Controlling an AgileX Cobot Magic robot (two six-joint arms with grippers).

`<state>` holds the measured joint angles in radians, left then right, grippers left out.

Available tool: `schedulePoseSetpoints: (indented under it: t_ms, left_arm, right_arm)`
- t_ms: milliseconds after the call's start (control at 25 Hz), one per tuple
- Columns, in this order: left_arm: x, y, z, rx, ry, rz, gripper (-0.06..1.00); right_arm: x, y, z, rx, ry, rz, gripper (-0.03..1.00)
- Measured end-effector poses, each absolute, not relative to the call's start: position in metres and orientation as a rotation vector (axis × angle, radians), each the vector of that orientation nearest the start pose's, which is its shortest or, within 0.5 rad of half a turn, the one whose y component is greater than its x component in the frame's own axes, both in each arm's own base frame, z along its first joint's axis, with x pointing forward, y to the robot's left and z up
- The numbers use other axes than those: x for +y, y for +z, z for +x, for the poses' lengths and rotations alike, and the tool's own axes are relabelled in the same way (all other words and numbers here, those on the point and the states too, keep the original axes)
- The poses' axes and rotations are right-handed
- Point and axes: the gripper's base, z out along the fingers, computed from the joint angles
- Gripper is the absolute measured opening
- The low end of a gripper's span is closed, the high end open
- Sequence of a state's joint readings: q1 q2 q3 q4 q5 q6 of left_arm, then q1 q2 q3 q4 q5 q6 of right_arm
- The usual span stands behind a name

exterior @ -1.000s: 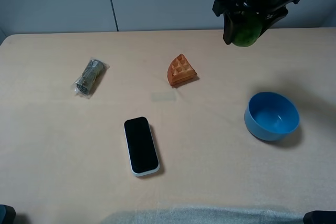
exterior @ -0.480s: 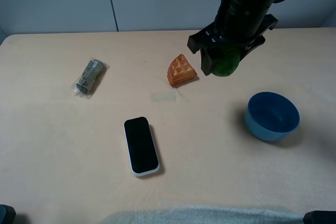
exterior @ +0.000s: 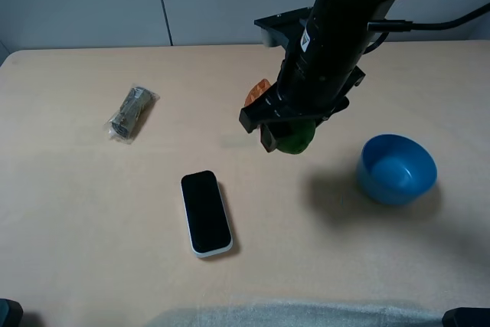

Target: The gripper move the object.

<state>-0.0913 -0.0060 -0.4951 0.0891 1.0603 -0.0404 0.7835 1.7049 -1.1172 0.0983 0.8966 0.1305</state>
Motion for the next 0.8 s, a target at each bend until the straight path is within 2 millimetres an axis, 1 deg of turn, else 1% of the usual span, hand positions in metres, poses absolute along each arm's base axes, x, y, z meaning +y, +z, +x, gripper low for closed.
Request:
schedulePoseSetpoints:
  t_ms: [160, 280, 400, 560, 800]
  left_arm:
    - [0.008, 0.276, -0.005, 2.039, 0.024, 0.048, 0.83]
    - [0.008, 0.276, -0.005, 2.039, 0.024, 0.048, 0.83]
    - [0.008, 0.276, -0.005, 2.039, 0.024, 0.048, 0.83]
    - [0.008, 0.276, -0.005, 2.039, 0.024, 0.048, 0.83]
    - [0.008, 0.276, -0.005, 2.039, 0.024, 0.048, 0.83]
  right_arm:
    - [0.229, 0.193, 0.217, 2.902, 0.263, -0.855, 0.47]
    - [0.229, 0.184, 0.21, 2.911, 0.276, -0.867, 0.47]
    - [0.233, 0.179, 0.201, 2.9, 0.286, -0.896, 0.47]
    - [0.24, 0.172, 0.195, 2.886, 0.291, -0.932, 0.47]
    - [0.251, 0.149, 0.194, 2.906, 0.276, -0.949, 0.47]
